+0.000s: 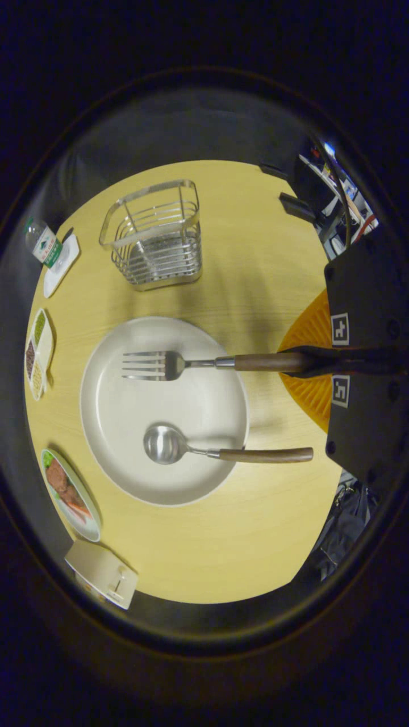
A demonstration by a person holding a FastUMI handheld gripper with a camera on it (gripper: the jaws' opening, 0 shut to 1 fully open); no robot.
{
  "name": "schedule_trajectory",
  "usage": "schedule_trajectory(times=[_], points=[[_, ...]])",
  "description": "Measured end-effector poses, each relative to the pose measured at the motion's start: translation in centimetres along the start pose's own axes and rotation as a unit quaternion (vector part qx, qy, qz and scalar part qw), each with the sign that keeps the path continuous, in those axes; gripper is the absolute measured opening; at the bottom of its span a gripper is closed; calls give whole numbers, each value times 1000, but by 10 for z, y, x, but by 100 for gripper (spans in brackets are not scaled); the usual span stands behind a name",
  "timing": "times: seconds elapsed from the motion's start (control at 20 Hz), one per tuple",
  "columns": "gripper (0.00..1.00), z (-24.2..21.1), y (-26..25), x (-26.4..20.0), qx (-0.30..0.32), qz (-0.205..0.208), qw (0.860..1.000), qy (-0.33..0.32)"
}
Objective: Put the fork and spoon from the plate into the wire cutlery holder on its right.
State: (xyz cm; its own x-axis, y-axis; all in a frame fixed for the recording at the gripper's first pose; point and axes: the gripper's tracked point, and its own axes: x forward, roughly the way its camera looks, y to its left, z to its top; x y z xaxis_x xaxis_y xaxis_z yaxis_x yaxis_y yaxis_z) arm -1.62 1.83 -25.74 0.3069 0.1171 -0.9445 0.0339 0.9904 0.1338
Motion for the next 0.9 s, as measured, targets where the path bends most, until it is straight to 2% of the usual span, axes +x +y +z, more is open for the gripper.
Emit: schedule_trajectory(times=[0.25, 0.45, 0.7, 0.9], points=[[5, 3, -19, -47, 59, 11, 998, 8], [5, 13, -43, -72, 133, 36, 990, 15], [5, 28, -69, -68, 201, 61, 977, 46], [5, 26, -67, -54, 222, 89, 965, 103]])
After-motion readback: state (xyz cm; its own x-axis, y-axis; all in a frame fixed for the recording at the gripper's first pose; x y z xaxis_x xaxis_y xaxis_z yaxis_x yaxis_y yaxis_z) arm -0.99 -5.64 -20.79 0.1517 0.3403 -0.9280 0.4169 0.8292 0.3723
